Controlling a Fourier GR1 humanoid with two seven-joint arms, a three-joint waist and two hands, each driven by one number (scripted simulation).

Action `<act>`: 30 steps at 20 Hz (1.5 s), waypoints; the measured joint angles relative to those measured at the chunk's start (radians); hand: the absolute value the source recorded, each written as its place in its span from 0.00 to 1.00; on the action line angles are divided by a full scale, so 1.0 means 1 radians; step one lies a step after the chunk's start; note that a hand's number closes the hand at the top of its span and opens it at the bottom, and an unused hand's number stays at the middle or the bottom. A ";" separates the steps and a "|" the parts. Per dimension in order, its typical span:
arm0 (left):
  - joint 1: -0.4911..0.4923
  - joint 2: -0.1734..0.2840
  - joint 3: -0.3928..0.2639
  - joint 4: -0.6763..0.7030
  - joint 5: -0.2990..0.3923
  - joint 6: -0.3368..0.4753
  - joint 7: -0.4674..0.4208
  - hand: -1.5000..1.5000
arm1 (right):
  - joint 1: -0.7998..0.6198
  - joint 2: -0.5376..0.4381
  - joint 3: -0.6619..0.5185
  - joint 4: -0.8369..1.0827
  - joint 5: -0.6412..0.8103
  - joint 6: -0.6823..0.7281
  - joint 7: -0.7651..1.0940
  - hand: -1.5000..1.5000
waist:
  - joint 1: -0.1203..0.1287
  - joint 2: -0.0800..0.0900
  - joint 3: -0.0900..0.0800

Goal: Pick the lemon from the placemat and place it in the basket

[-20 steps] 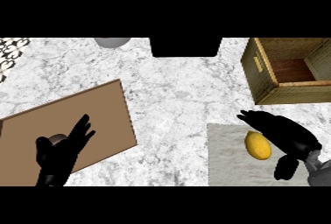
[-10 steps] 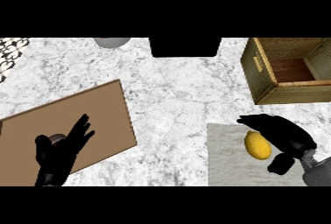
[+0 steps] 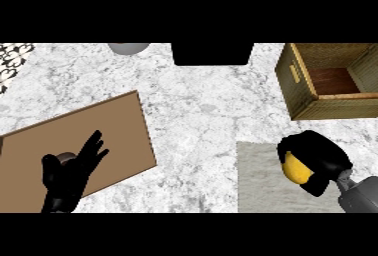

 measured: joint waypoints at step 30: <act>0.035 0.005 0.018 -0.024 0.004 -0.004 -0.005 0.50 | -0.337 0.550 -0.454 -0.725 -0.135 0.007 1.000 1.00 | -0.024 -0.002 -0.004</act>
